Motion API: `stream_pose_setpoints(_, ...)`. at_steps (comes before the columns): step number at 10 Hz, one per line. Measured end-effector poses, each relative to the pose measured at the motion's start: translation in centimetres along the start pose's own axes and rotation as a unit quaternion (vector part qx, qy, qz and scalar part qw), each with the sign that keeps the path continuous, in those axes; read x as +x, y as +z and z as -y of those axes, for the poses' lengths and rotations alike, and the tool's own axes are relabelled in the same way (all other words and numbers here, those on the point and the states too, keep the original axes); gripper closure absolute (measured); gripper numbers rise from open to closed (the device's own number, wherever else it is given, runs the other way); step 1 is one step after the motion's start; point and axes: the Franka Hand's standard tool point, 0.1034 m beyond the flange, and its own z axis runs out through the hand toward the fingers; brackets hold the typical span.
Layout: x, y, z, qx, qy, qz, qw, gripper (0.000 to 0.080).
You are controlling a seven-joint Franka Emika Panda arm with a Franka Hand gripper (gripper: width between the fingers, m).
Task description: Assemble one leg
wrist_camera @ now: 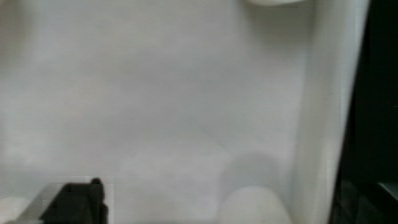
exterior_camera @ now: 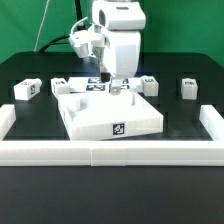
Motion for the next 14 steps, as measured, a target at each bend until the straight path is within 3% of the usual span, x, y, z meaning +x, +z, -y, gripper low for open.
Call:
stream_pose_setpoints(2,-0.3,1.9,1.8,0.02,0.007,-0.01,1.0,0.015)
stream_pose_setpoints(5,-0.3,2.8,1.8,0.023,0.011,-0.014,1.0,0.015)
stream_pose_setpoints(7,-0.2,2.7,1.7,0.022,0.012,-0.013,1.0,0.0396)
stream_pose_setpoints(8,-0.3,2.8,1.7,0.022,0.013,-0.013,1.0,0.0396)
stream_pose_setpoints(10,-0.2,2.8,1.8,0.023,0.013,-0.014,1.0,0.0726)
stream_pose_setpoints(14,-0.3,2.7,1.7,0.021,0.013,-0.013,1.0,0.0741)
